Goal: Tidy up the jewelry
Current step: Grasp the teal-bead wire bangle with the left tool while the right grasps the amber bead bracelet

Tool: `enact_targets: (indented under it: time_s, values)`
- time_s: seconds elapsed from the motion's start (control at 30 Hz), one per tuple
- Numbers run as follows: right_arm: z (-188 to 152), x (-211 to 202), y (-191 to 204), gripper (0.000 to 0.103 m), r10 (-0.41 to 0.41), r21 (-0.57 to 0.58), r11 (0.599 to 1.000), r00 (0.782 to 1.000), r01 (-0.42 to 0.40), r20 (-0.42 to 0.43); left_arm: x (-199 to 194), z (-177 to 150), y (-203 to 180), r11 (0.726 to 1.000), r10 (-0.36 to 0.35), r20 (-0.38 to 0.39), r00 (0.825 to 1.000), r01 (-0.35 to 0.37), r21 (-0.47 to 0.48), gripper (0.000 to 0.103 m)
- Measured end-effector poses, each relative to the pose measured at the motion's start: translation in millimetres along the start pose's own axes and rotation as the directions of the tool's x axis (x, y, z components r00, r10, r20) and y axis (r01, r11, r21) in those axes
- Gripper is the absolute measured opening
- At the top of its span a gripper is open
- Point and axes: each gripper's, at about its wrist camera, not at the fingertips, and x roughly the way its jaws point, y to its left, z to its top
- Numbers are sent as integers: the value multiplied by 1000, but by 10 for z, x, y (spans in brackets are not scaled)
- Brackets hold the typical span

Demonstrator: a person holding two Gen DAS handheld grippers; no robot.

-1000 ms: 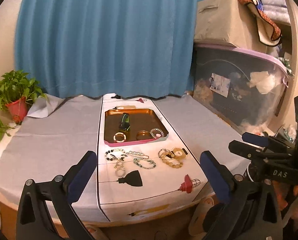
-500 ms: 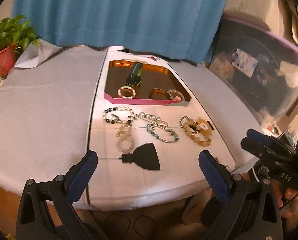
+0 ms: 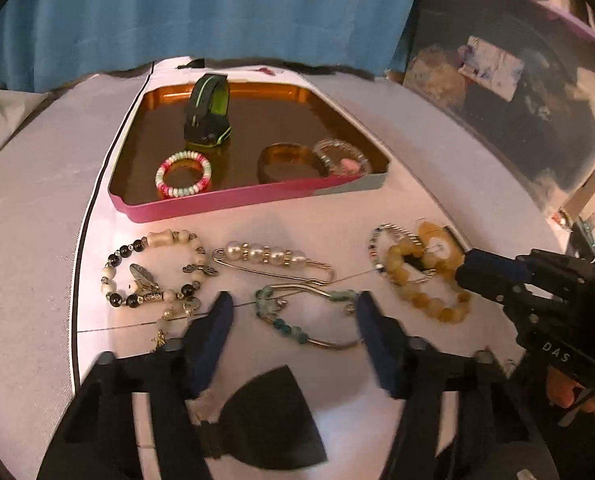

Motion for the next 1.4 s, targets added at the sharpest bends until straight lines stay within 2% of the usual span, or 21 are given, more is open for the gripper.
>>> enact_targets:
  time_s: [0.03,0.07,0.13,0.2,0.3,0.4,0.57,0.73,0.8,0.9,0.97,1.0,1.1,1.17,1.23,1.27,1.3,1.33,1.4]
  values:
    - [4,35,-4,19,-4,-5,1000,1000,4,-8,10,10,2,1000,7,2,1000,-7,7,32]
    - [8,68,-7,19,-4,-7,1000,1000,4,-16,25,18,4,1000,14,-1,1000,-14,11,29]
    - [8,107,8,19,4,-10,1000,1000,-4,-26,28,6,10,998,50,8,999,-50,30,15]
    - [6,147,48,18,-3,-27,1000,999,2,-34,28,-10,22,996,70,12,997,-71,50,10]
    - [0,150,113,13,-17,-54,998,999,16,-30,-10,-40,33,996,63,7,998,-63,57,10]
    - [-33,120,160,13,24,-63,998,999,-26,-34,-122,-125,68,999,23,-6,1000,-23,22,9]
    - [-116,81,261,15,-18,-122,992,1000,17,-7,-296,-334,87,1000,26,-12,1000,-26,-2,11]
    - [-145,59,210,22,10,-107,994,1000,-9,7,-337,-368,60,999,35,-16,999,-35,-14,20]
    - [-141,51,192,34,-24,-106,994,1000,25,3,-358,-390,52,999,29,-15,999,-29,-17,25]
    - [-132,33,154,34,-10,-83,996,1000,10,-8,-394,-410,44,999,35,-21,999,-36,-22,40]
    - [-133,0,147,34,-13,-82,997,1000,13,4,-456,-442,73,998,44,-23,999,-45,-51,40]
    - [-132,-13,153,34,-9,-86,996,1000,10,10,-488,-463,111,997,17,-24,1000,-19,-75,40]
    - [-137,1,158,34,4,-88,996,1000,-4,4,-469,-472,147,996,-10,-33,999,7,-89,38]
    - [-132,46,164,33,-4,-85,996,1000,3,-9,-435,-451,106,998,20,-31,999,-22,-55,34]
    - [-114,70,146,26,-15,-71,997,1000,14,-11,-410,-454,53,999,48,-21,999,-48,-18,29]
    - [-103,78,144,22,-26,-73,997,1000,25,-9,-395,-450,34,1000,30,-19,999,-30,-9,24]
    - [-95,87,143,17,-28,-69,997,1000,27,-9,-386,-440,35,1000,1,-22,1000,-2,-16,10]
    - [-89,93,135,14,-28,-62,998,1000,27,-10,-356,-425,48,997,-61,-33,998,60,-42,7]
    - [-75,96,111,13,-19,-44,999,1000,19,-12,-339,-415,49,996,-77,-37,996,75,-44,2]
